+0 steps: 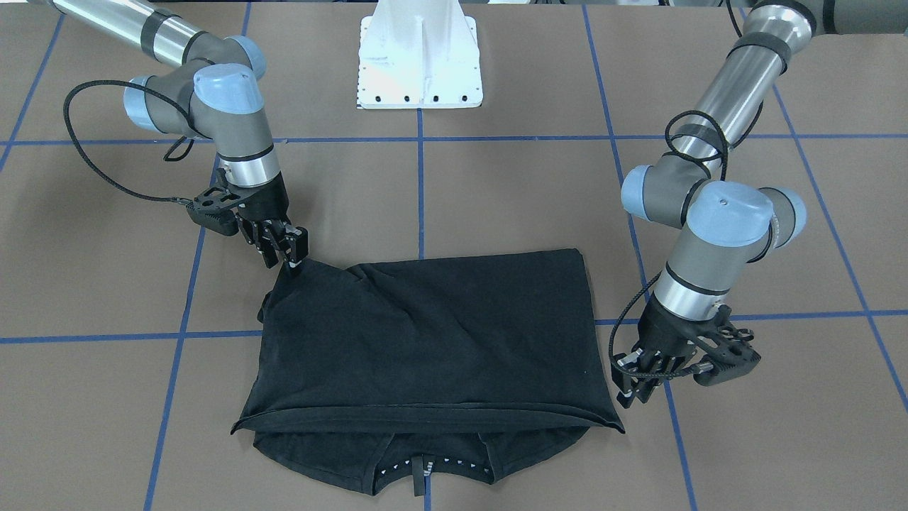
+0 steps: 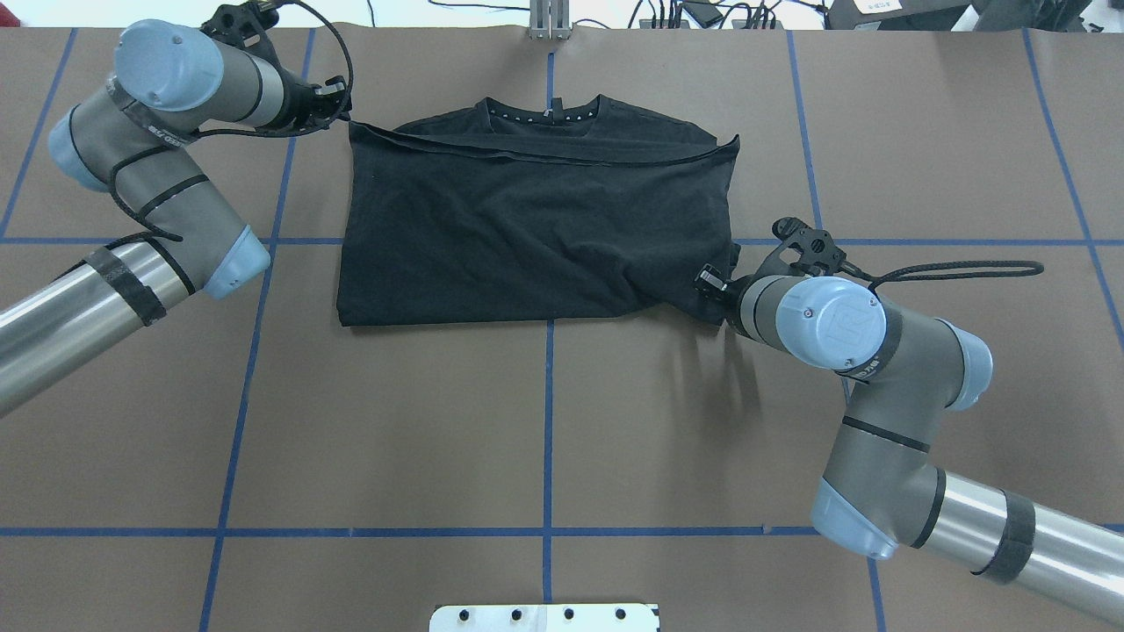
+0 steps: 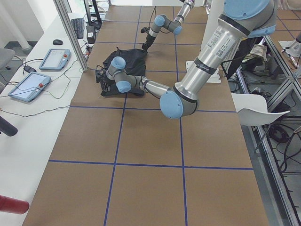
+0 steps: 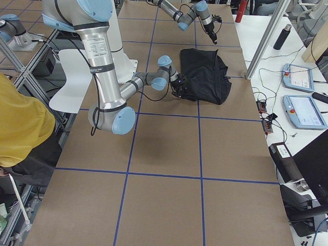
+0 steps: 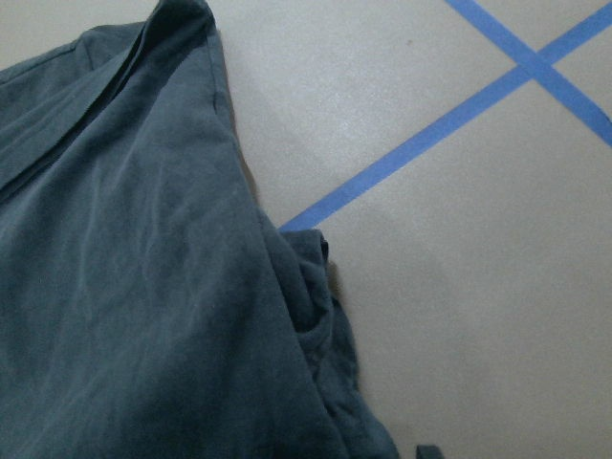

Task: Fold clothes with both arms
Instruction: 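Lower the right gripper and grasp the folded shirt's side edge, then pull the grasped edge toward the robot with the right gripper, rotating the shirt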

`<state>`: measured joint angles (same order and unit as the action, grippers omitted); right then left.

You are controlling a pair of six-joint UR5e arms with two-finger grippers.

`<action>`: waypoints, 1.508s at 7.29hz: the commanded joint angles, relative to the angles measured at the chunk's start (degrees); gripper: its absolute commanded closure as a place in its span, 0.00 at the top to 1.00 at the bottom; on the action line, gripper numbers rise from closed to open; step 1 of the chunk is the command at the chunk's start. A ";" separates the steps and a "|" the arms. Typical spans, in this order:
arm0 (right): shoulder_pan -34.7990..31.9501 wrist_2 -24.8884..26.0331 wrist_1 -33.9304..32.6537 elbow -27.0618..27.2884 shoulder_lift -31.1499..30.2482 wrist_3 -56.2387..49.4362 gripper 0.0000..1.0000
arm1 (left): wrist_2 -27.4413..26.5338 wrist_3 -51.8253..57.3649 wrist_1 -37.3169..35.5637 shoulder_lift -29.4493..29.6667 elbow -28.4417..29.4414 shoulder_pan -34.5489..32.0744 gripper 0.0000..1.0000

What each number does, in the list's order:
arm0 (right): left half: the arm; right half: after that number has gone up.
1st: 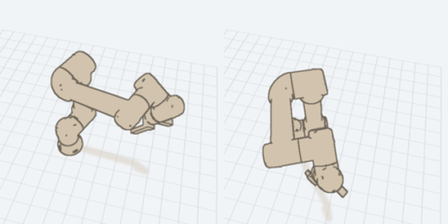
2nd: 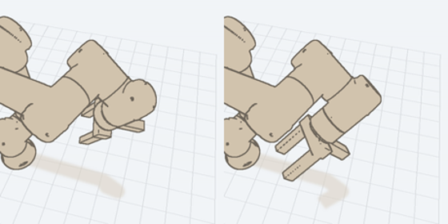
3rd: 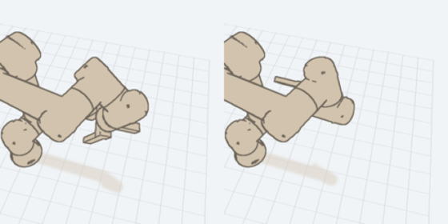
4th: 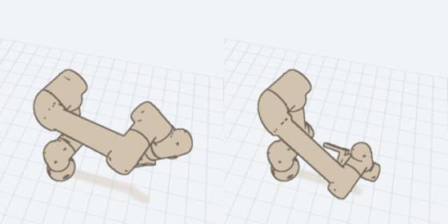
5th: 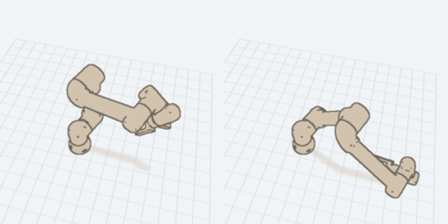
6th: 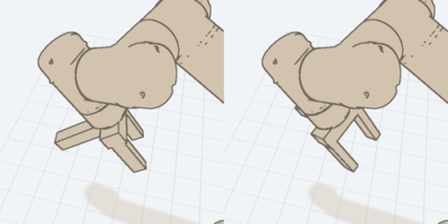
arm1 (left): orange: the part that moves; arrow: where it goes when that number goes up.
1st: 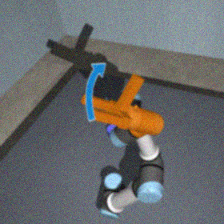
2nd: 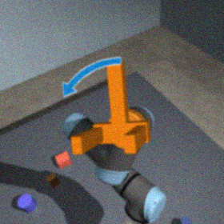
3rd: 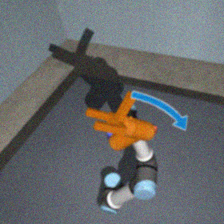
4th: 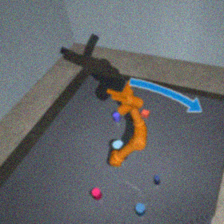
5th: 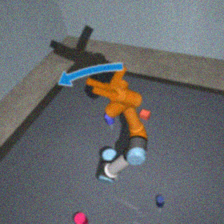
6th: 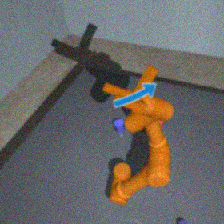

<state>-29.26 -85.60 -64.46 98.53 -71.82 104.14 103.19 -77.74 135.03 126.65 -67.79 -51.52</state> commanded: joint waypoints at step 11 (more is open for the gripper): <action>5.86 -5.16 0.92 22.56 -17.73 0.00 0.00 | -0.36 -0.39 -0.21 0.35 -0.15 0.19 0.41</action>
<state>-26.22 -88.51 -63.43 117.41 -87.97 104.11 102.73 -78.00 134.85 126.94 -67.91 -51.35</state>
